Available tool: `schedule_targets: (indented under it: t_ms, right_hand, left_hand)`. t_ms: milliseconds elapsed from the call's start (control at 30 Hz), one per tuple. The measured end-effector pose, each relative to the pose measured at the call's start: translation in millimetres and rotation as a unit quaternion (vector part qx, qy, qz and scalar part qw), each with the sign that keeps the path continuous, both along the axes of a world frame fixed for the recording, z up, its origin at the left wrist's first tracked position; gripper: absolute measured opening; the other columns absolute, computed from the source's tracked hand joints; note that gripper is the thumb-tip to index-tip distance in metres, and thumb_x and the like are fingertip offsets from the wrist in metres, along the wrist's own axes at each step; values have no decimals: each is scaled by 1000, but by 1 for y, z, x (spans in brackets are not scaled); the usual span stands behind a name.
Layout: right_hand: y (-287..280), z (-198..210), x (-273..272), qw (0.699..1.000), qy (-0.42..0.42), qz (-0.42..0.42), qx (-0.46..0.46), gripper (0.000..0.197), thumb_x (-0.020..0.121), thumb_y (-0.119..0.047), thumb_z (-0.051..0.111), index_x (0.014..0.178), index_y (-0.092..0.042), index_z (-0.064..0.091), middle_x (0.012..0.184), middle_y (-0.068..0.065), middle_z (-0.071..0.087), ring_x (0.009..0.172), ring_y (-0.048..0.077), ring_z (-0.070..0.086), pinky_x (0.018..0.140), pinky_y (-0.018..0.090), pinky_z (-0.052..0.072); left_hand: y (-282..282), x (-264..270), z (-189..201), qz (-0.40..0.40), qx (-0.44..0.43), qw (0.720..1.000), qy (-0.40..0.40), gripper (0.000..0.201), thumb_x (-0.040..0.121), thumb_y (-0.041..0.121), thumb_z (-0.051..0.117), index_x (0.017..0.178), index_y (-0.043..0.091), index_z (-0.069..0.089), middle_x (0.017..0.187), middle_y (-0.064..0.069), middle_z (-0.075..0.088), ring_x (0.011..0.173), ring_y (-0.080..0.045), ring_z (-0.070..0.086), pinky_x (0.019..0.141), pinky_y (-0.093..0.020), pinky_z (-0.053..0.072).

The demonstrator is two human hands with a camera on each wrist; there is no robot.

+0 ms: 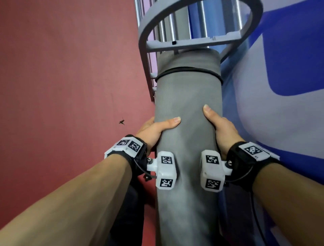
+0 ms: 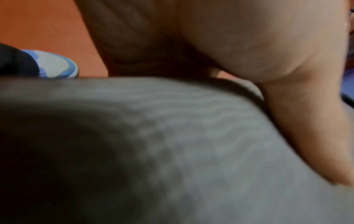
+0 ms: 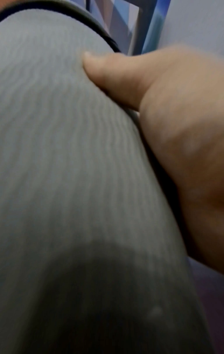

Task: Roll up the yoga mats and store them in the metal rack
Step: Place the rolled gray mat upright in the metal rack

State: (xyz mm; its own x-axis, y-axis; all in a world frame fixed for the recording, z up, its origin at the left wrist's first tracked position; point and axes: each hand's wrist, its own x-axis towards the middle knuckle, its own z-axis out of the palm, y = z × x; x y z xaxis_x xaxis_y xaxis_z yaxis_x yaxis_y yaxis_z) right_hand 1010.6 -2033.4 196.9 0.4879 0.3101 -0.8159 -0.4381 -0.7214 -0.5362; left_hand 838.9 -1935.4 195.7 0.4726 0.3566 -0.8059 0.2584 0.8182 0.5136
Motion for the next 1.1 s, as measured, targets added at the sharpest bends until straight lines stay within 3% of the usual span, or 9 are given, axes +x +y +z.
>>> schedule_targets:
  t_ms: [200,333,400,500,667,767,900,1034,1100]
  right_hand:
    - [39,12,21,997,-55,45,8,114,30,-90,71,118,-17,66,110,-5,72,94,15,71,90,34,54]
    - [57,15,26,996,-71,49,4,113,29,-90,71,116,-17,65,109,-4,71,93,18,71,90,36,54]
    - [63,15,25,995,-83,60,1,107,30,-89,72,111,-21,63,106,-6,71,92,19,71,88,37,55]
    - [76,20,24,993,-100,64,24,104,28,-90,71,108,-25,64,104,-8,72,94,17,71,90,38,54]
    - [65,28,27,985,-102,85,114,64,62,-65,78,112,-31,58,98,-19,70,92,1,69,92,33,55]
    - [32,27,20,982,-80,143,91,80,60,-60,83,128,-35,50,109,-18,68,99,-1,66,97,32,52]
    - [36,27,18,981,-128,131,59,88,44,-68,82,122,-38,53,107,-20,68,99,1,65,96,33,51]
    - [77,33,18,983,-141,94,78,85,48,-66,83,119,-29,56,104,-16,68,93,4,68,91,34,55]
    - [96,35,22,982,-149,82,78,98,45,-71,82,128,-26,53,112,-15,67,98,6,67,93,33,54]
  left_hand:
    - [23,26,-3,37,-1,998,-43,79,60,44,80,128,9,61,120,-15,69,113,-33,65,100,-47,51]
    - [9,23,-14,59,71,996,-8,119,44,52,91,143,16,37,131,-7,62,115,-25,64,96,-47,53]
    - [-5,17,-15,37,56,998,3,113,47,49,87,143,25,33,130,0,61,113,-19,64,88,-42,56]
    - [-10,19,-16,38,59,998,1,80,57,44,83,128,30,47,118,4,69,103,-18,69,69,-33,58]
    - [17,42,-17,126,90,988,-13,85,58,50,89,128,15,56,116,-7,72,103,-27,70,92,-50,54]
    - [31,56,-11,143,98,985,1,89,53,58,88,125,15,58,113,-4,73,98,-22,72,90,-45,56]
    - [27,39,-19,138,70,988,12,112,48,66,83,140,16,45,126,0,66,106,-16,69,81,-37,58]
    - [-25,-4,-17,29,-18,999,11,114,43,69,85,139,25,44,132,-6,62,112,-27,64,92,-56,51]
    - [-31,-4,-14,45,-39,998,-36,105,45,61,90,132,15,53,121,-13,68,105,-31,67,89,-53,54]
